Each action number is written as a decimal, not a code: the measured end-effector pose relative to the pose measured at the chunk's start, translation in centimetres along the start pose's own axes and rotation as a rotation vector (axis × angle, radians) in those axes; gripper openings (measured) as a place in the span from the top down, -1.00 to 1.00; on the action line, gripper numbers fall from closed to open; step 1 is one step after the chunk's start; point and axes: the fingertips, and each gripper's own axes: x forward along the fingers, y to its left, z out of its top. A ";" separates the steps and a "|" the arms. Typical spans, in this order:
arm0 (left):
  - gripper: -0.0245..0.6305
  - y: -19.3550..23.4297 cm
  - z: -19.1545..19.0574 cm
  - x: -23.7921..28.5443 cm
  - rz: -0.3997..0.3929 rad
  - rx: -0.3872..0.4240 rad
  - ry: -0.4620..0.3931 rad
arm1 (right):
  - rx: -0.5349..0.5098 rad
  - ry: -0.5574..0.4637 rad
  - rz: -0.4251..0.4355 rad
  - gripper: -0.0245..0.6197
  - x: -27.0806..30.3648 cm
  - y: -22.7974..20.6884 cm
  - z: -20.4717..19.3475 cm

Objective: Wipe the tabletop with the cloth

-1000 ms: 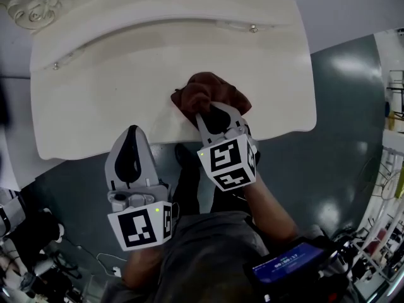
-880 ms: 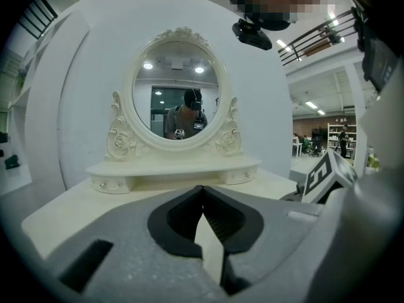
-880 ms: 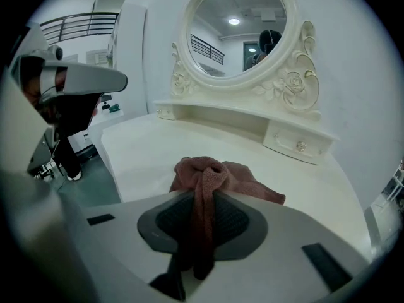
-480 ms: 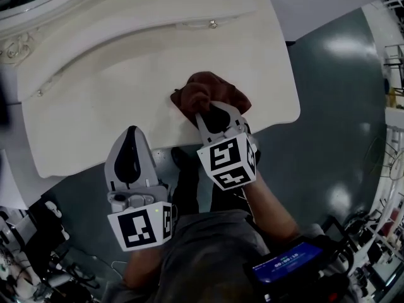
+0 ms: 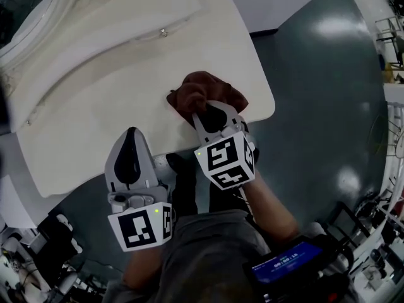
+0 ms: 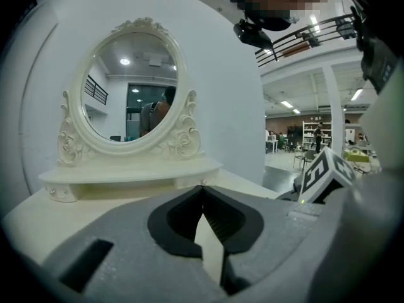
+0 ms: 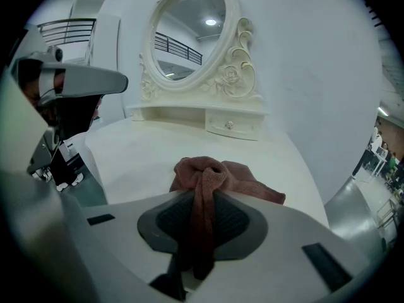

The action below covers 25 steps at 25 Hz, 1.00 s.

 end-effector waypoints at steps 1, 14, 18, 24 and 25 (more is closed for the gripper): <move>0.88 -0.8 0.1 0.4 -0.011 0.003 0.000 | 0.005 0.001 -0.006 0.68 -0.3 -0.7 -0.4; 0.88 -9.9 1.9 6.8 -0.152 0.058 0.001 | 0.099 -0.001 -0.069 0.68 -2.6 -9.9 -3.7; 0.88 -13.0 3.2 8.7 -0.206 0.078 -0.009 | 0.156 -0.003 -0.098 0.68 -3.8 -13.2 -4.9; 0.88 -17.0 5.5 10.6 -0.278 0.091 -0.041 | 0.253 0.029 -0.204 0.68 -7.1 -18.9 -7.9; 0.88 -17.5 6.0 10.8 -0.287 0.094 -0.051 | 0.268 0.033 -0.229 0.68 -7.8 -19.8 -8.2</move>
